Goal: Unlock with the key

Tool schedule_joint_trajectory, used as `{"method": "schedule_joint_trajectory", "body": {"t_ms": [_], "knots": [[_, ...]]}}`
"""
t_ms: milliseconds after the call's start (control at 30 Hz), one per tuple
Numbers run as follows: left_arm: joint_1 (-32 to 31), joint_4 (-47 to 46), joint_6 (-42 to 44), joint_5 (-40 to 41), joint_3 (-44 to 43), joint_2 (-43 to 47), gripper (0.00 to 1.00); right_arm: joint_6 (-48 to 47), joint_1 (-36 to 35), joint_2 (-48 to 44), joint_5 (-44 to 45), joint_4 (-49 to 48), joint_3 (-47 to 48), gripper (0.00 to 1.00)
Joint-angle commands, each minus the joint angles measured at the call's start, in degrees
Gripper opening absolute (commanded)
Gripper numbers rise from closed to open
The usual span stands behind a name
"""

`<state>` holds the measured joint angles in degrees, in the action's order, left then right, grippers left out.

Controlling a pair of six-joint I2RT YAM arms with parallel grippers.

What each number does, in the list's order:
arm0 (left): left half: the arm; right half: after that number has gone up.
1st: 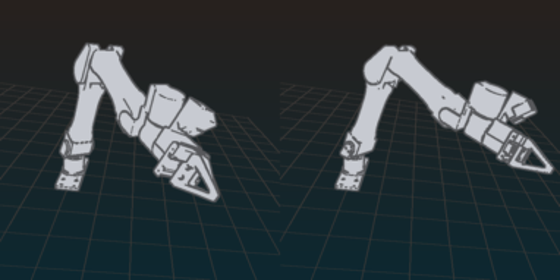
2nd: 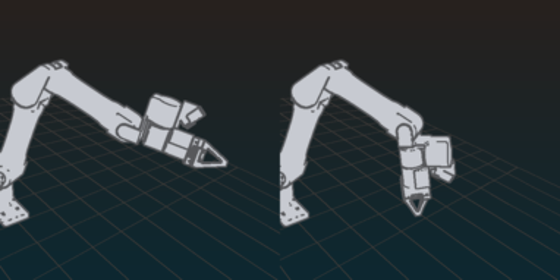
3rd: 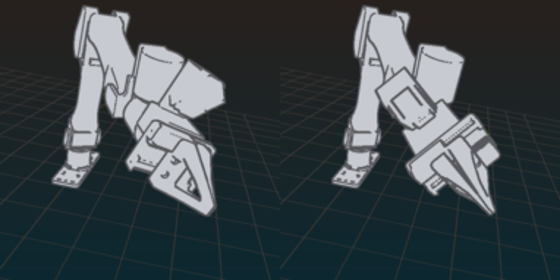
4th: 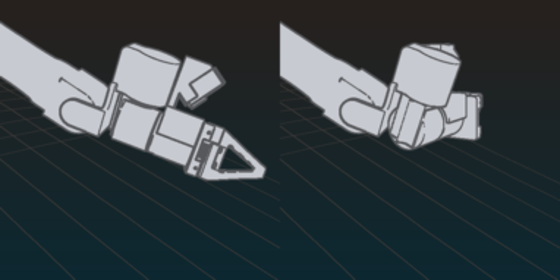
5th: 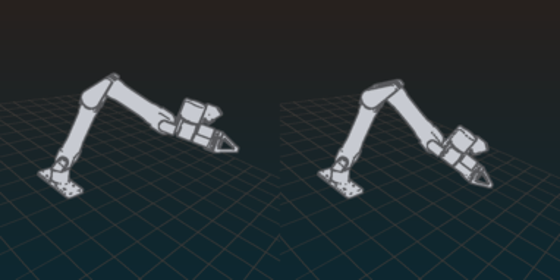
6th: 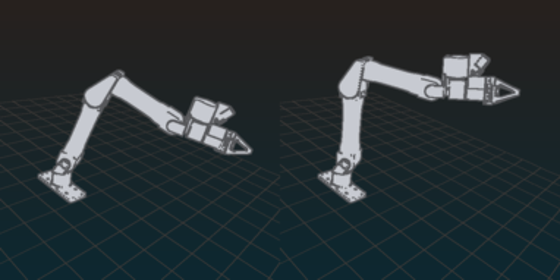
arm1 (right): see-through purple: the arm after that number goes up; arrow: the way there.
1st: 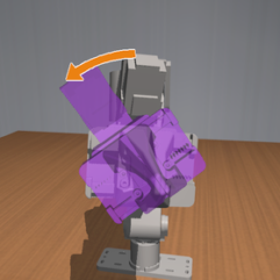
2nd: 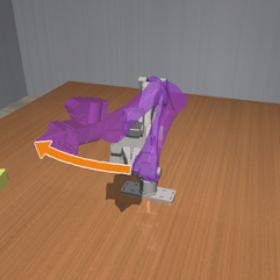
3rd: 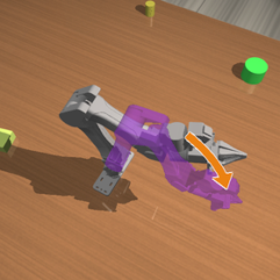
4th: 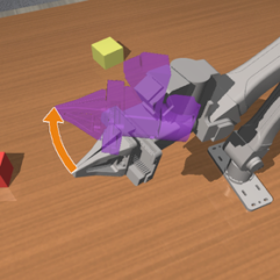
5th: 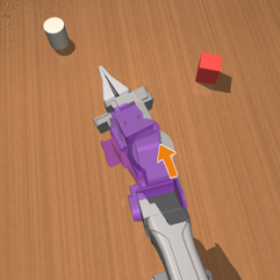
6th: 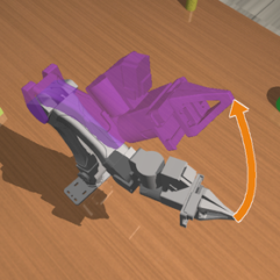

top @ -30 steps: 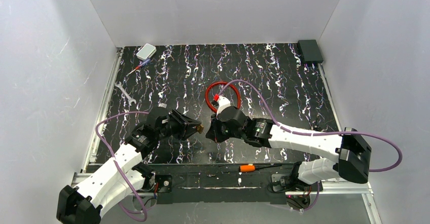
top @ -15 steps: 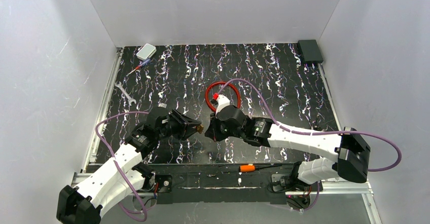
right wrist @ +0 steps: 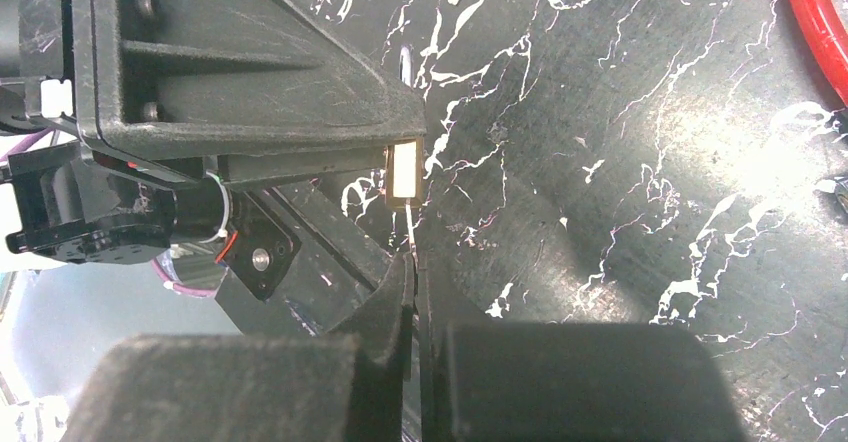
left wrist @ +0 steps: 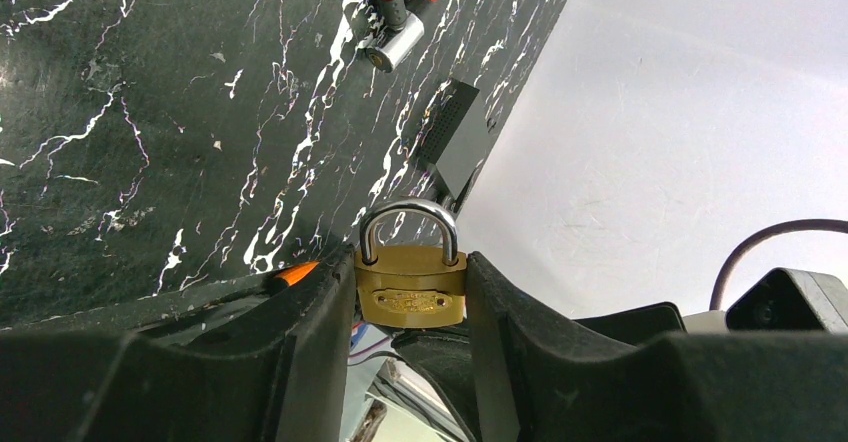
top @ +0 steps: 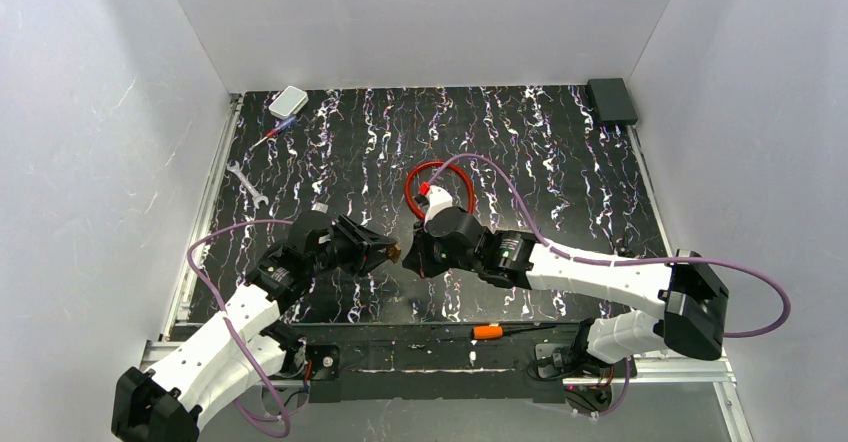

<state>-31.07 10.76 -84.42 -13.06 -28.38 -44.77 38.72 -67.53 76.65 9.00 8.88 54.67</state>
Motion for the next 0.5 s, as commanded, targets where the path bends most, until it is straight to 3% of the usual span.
{"method": "schedule_joint_trajectory", "body": {"t_ms": [0, 467], "knots": [[0.3, 0.1, 0.8, 0.3, -0.1, 1.2, 0.00, 0.4, -0.2, 1.2, 1.9, -1.9, 3.9, 0.01], [0.3, 1.4, 2.7, 2.4, -0.7, 2.7, 0.00, 2.8, 0.0, 4.8, 1.9, 1.1, 8.1, 0.01]]}}
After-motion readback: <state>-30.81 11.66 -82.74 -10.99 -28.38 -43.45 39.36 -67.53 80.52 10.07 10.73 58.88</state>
